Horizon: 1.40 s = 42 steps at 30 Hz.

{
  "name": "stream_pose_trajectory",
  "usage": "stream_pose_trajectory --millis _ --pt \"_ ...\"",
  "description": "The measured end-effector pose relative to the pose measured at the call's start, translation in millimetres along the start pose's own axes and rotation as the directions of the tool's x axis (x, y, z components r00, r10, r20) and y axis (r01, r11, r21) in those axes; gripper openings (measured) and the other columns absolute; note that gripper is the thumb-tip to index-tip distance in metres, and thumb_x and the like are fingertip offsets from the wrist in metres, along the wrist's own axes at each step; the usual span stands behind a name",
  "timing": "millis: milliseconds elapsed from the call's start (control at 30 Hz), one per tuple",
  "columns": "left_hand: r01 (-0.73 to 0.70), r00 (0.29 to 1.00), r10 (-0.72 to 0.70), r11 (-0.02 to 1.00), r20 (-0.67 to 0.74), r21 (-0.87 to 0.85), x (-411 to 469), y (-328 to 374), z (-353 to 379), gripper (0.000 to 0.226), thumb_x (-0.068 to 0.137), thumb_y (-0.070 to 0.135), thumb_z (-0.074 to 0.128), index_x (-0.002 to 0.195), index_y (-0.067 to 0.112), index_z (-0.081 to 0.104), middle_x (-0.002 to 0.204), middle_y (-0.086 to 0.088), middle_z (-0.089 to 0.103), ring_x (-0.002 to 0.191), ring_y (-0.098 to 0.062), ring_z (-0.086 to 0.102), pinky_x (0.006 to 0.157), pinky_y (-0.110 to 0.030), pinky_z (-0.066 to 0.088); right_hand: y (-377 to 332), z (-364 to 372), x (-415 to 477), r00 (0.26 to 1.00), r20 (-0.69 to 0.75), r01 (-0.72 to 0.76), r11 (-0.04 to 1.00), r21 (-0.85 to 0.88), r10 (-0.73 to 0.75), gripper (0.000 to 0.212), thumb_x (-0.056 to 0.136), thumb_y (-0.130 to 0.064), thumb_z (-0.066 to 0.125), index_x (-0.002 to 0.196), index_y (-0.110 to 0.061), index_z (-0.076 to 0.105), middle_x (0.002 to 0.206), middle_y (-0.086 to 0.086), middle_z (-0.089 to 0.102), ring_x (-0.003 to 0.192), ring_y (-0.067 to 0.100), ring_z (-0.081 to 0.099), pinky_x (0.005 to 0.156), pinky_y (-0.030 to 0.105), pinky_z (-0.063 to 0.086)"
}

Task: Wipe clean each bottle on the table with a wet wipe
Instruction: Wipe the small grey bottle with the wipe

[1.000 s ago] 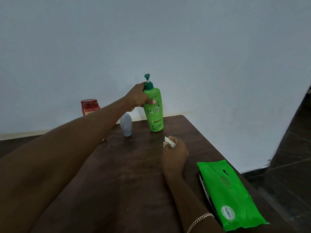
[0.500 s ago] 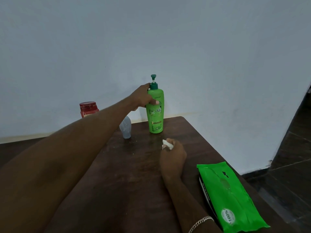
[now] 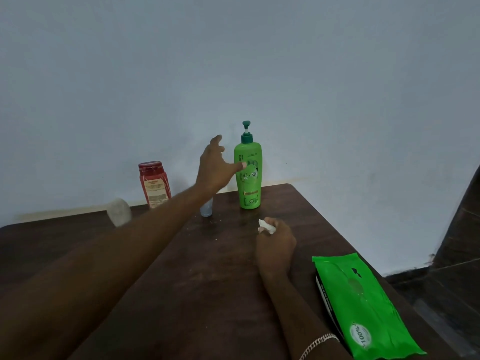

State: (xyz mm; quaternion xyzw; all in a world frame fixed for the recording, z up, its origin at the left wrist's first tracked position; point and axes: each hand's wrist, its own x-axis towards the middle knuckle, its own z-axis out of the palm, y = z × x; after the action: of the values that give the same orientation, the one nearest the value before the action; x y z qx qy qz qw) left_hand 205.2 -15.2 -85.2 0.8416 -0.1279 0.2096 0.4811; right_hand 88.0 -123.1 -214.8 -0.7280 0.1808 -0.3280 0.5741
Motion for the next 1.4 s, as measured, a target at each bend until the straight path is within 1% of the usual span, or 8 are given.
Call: stream_pose_trajectory --millis 100,233,333,467,600,900,1200,1400 --pt "-0.036 0.977 0.023 0.998 -0.214 -0.055 -50.9 -18.5 -9.1 0.069 0.079 0.021 0.086 0.138 0.015 0.051 0.109 -0.002 0.063 0.095 -0.015 0.063 0.079 -0.017 0.049 -0.7 0.6 0.3 1.000 0.000 0.003 1.000 -0.009 -0.003 0.026 0.085 -0.003 0.065 0.110 -0.009 0.070 0.104 0.006 0.069 0.097 0.019 0.065 0.080 0.022 0.045" --pt "0.211 0.946 -0.203 0.977 -0.254 0.005 -90.3 -63.9 -15.6 0.037 0.084 0.031 0.081 0.109 0.016 0.057 0.091 0.003 0.065 0.085 -0.016 0.067 0.078 -0.038 0.059 -1.4 0.2 0.4 1.000 0.025 0.011 1.000 -0.023 -0.010 0.026 0.083 -0.003 0.065 0.108 -0.007 0.072 0.103 0.008 0.070 0.096 0.020 0.065 0.079 0.021 0.042" --pt "0.385 0.907 -0.367 0.922 -0.207 0.053 -90.8 -91.9 -13.6 0.048 0.082 0.040 0.081 0.115 0.019 0.053 0.103 -0.005 0.068 0.086 -0.021 0.070 0.077 -0.042 0.062 -1.3 -0.5 -1.1 0.999 0.044 0.022 0.999 -0.025 -0.020 0.026 0.082 -0.003 0.065 0.106 -0.009 0.072 0.103 0.009 0.070 0.095 0.021 0.065 0.079 0.021 0.043" --pt "0.415 0.899 -0.381 0.899 -0.218 0.138 -81.8 -108.7 -5.2 0.069 0.076 0.041 0.086 0.127 0.013 0.049 0.110 -0.007 0.063 0.090 -0.023 0.068 0.078 -0.043 0.062 -2.0 -1.8 -1.5 0.997 0.068 0.022 0.999 -0.050 -0.018 0.027 0.082 -0.004 0.067 0.108 -0.010 0.072 0.103 0.009 0.071 0.094 0.021 0.066 0.080 0.023 0.047" --pt "0.416 0.901 -0.365 0.882 -0.235 0.223 -69.8 -116.5 7.5 0.069 0.069 0.049 0.086 0.117 0.012 0.053 0.111 -0.008 0.066 0.096 -0.025 0.066 0.078 -0.043 0.061 -1.2 -3.0 -1.5 0.996 0.085 0.020 0.998 -0.056 -0.016 0.027 0.084 -0.006 0.067 0.110 -0.010 0.071 0.104 0.008 0.071 0.093 0.018 0.066 0.078 0.022 0.045" --pt "0.489 0.871 -0.416 0.784 -0.260 0.383 -58.8 -92.2 19.7 0.065 0.086 0.046 0.074 0.131 0.006 0.050 0.125 -0.013 0.062 0.111 -0.035 0.063 0.088 -0.048 0.057 -4.8 -6.7 -2.9 0.998 0.068 0.019 0.999 -0.035 -0.017 0.025 0.083 -0.009 0.070 0.107 -0.013 0.073 0.099 0.000 0.072 0.086 0.009 0.063 0.074 0.017 0.041" --pt "0.296 0.955 -0.261 0.881 -0.144 0.368 -93.5 -92.9 3.6 0.051 0.084 0.047 0.073 0.119 0.013 0.057 0.116 -0.006 0.061 0.106 -0.027 0.061 0.083 -0.045 0.058 -6.9 -7.3 -6.4 0.990 0.129 0.047 0.999 0.022 -0.049 0.027 0.080 -0.015 0.071 0.107 -0.018 0.073 0.098 -0.003 0.074 0.088 0.011 0.068 0.080 0.026 0.053" --pt "0.204 0.963 -0.259 0.877 0.070 0.435 -141.9 -89.2 -55.7 0.050 0.086 0.039 0.077 0.127 0.018 0.058 0.123 -0.002 0.065 0.106 -0.013 0.062 0.078 -0.024 0.052 -17.1 -9.4 -14.8 0.955 0.294 -0.001 0.990 0.143 -0.041 0.021 0.083 -0.007 0.066 0.098 -0.022 0.069 0.079 0.002 0.075 0.069 0.016 0.073 0.069 0.036 0.062"
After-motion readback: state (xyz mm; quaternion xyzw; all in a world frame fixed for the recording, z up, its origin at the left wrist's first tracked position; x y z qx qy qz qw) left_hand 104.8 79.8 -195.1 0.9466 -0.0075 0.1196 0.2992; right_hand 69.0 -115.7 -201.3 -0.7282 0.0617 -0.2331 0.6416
